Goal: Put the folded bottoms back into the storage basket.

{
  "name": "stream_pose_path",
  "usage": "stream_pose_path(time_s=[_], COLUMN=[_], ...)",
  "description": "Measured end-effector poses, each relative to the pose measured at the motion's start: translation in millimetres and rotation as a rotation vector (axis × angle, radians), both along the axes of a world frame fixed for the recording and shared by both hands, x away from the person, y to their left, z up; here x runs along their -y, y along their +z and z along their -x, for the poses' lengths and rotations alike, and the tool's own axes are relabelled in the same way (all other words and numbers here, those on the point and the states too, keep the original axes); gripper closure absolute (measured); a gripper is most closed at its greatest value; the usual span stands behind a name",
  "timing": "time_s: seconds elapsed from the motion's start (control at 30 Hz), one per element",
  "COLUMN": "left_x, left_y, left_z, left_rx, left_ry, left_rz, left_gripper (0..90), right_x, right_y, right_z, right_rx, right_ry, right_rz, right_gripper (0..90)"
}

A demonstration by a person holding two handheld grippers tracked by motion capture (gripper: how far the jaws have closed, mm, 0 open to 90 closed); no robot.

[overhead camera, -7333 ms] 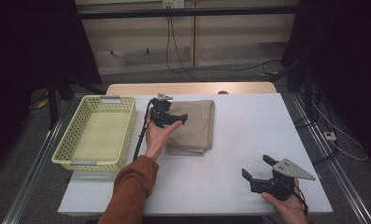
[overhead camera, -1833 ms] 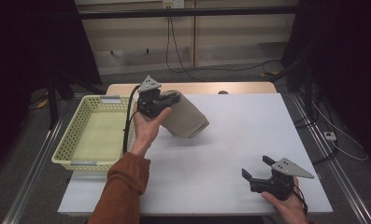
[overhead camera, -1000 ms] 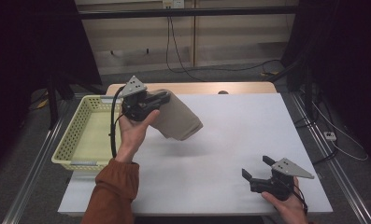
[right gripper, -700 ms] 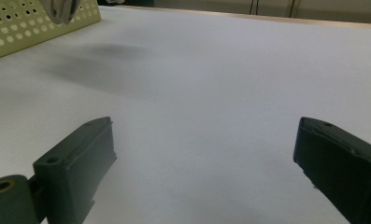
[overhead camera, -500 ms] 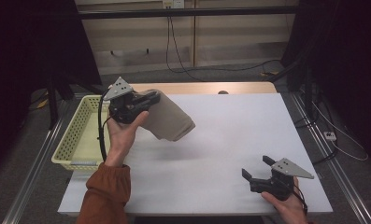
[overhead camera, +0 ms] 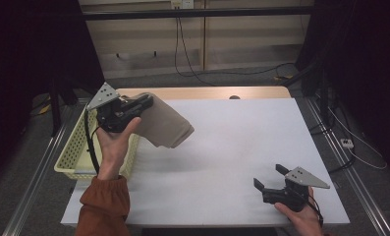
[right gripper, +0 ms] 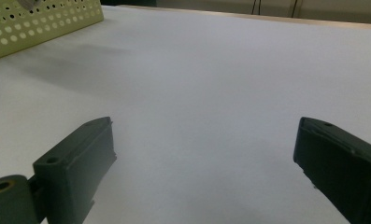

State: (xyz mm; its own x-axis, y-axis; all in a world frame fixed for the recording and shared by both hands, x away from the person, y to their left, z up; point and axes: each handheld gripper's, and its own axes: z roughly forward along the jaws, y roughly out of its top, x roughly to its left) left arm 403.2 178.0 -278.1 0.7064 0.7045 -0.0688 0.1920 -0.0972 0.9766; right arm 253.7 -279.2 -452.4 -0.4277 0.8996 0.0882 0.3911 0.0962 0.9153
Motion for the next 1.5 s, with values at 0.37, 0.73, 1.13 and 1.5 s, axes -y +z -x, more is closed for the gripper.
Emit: stream_pose_path(time_s=[0.37,0.73,1.13,1.5], left_x=[-15.8,-27.1,-47.4,-68.0], left_y=[6.8,16.7,23.6,24.7], left_z=[4.4,12.6,18.8,20.5], left_rx=[0.024,0.059,0.074,0.068], left_ry=[0.036,0.054,0.094,0.142], left_rz=[0.015,0.021,0.048,0.071], left_gripper=[84.4,84.4,84.4,84.4], right_x=[-0.4,-0.6,-0.7,-0.7], right_y=[0.3,0.5,0.5,0.6], right_z=[0.4,0.9,1.1,1.2], right_rx=[0.002,0.0,0.0,0.001], right_ry=[0.004,0.002,0.005,0.005], right_rz=[0.004,0.003,0.006,0.007], right_gripper=[4.9,4.9,4.9,4.9])
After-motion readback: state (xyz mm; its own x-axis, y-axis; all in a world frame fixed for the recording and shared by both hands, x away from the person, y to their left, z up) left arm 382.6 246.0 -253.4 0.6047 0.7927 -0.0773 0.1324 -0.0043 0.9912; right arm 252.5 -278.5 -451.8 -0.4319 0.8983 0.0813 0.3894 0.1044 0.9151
